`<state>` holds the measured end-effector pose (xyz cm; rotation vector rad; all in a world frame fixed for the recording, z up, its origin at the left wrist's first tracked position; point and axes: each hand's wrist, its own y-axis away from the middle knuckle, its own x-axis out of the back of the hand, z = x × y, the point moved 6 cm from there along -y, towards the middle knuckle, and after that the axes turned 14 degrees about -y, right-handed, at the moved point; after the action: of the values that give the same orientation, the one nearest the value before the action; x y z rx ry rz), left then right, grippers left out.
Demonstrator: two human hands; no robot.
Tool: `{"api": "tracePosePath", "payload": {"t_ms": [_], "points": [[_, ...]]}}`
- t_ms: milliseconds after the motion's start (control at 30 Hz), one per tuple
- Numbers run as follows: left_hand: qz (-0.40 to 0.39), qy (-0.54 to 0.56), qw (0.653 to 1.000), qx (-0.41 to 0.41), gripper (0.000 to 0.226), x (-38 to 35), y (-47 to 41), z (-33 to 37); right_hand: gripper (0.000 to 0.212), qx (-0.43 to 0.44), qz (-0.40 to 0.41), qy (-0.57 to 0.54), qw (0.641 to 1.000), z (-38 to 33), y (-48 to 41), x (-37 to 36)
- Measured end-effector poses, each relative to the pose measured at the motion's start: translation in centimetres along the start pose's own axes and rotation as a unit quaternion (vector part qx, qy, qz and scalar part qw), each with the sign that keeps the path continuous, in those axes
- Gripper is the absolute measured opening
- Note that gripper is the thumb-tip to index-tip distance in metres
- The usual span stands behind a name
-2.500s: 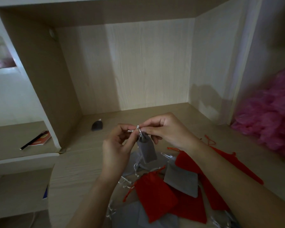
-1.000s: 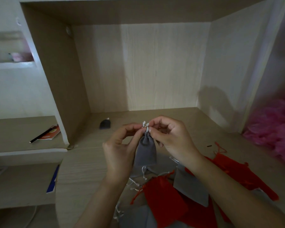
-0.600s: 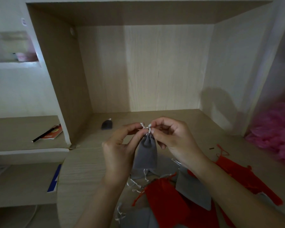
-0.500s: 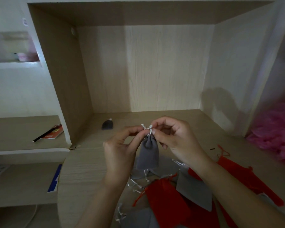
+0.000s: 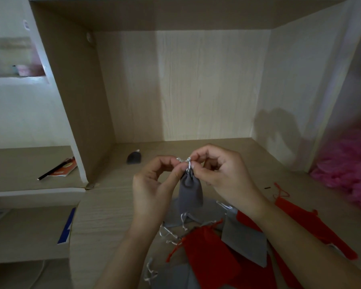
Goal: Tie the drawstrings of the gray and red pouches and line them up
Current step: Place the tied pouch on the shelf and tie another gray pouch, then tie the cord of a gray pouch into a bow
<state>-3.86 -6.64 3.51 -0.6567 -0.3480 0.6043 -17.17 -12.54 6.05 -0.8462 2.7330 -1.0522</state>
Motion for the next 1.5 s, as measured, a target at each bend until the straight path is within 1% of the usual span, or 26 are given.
{"api": "tracePosePath", "payload": {"t_ms": [133, 233, 300, 433, 500, 567, 733, 833, 900, 1033, 1133, 1200, 1300, 1333, 1367, 1400, 1500], "points": [[-0.064, 0.119, 0.989, 0.063, 0.013, -1.0, 0.0, -0.4, 0.016, -0.023, -0.006, -0.033, 0.999, 0.4, -0.2, 0.0], [-0.129, 0.179, 0.971, 0.098, 0.011, -1.6, -0.1, -1.2, 0.02, -0.033, -0.012, -0.042, 0.999, 0.4, -0.5, 0.7], [-0.166, 0.185, 0.963, 0.101, 0.009, -1.9, -0.1, -1.4, 0.022, -0.032, -0.02, -0.033, 0.999, 0.4, -0.7, 1.1], [-0.195, 0.157, 0.965, 0.074, 0.018, -2.3, 0.0, -1.4, 0.013, -0.029, -0.011, -0.022, 0.999, 0.7, -0.9, 1.4], [-0.197, 0.135, 0.97, 0.044, 0.019, -2.3, 0.1, -0.9, 0.012, -0.033, -0.009, -0.021, 0.999, 0.9, -0.9, 1.5], [-0.192, 0.116, 0.974, 0.021, 0.015, -2.3, 0.2, -0.5, 0.012, -0.039, -0.011, -0.021, 0.999, 1.0, -1.0, 1.6], [-0.175, 0.091, 0.98, -0.006, 0.009, -2.3, 0.5, 0.4, 0.013, -0.048, -0.018, -0.021, 0.998, 1.4, -1.0, 1.6], [-0.174, 0.083, 0.981, -0.003, 0.01, -2.2, 0.5, 0.3, 0.016, -0.042, -0.013, -0.011, 0.999, 1.2, -0.9, 1.5], [-0.172, 0.078, 0.982, 0.025, 0.012, -2.4, 0.2, -0.3, 0.015, -0.032, 0.004, 0.02, 0.999, 1.3, -0.8, 1.8], [-0.18, 0.103, 0.968, 0.143, 0.022, -3.3, 0.4, -2.0, 0.013, -0.022, 0.031, 0.119, 0.992, 2.0, -0.7, 2.1], [-0.193, 0.079, 0.961, 0.181, 0.034, -3.6, 0.6, -2.3, 0.014, 0.016, 0.037, 0.21, 0.977, 1.8, -0.4, 1.9], [-0.195, 0.036, 0.961, 0.193, 0.031, -3.4, 0.2, -2.5, 0.013, 0.038, 0.038, 0.219, 0.974, 1.6, -0.2, 1.5], [-0.197, -0.055, 0.959, 0.195, 0.015, -2.5, -1.0, -3.4, 0.011, 0.045, 0.036, 0.206, 0.977, 2.2, -0.1, 1.3], [-0.19, -0.079, 0.958, 0.2, 0.011, -2.0, -1.7, -4.2, 0.009, 0.037, 0.028, 0.209, 0.977, 2.8, 0.0, 1.2], [-0.177, -0.097, 0.956, 0.213, 0.01, -1.2, -2.5, -5.3, 0.013, 0.021, 0.02, 0.221, 0.975, 3.7, 0.1, 1.2], [-0.161, -0.107, 0.954, 0.229, 0.009, -0.3, -3.5, -6.8, 0.021, -0.002, 0.009, 0.247, 0.969, 4.7, 0.3, 1.3], [-0.096, -0.109, 0.946, 0.29, 0.011, 2.8, -6.3, -12.0, 0.046, -0.104, -0.04, 0.357, 0.928, 9.1, 1.5, 1.9]]}}
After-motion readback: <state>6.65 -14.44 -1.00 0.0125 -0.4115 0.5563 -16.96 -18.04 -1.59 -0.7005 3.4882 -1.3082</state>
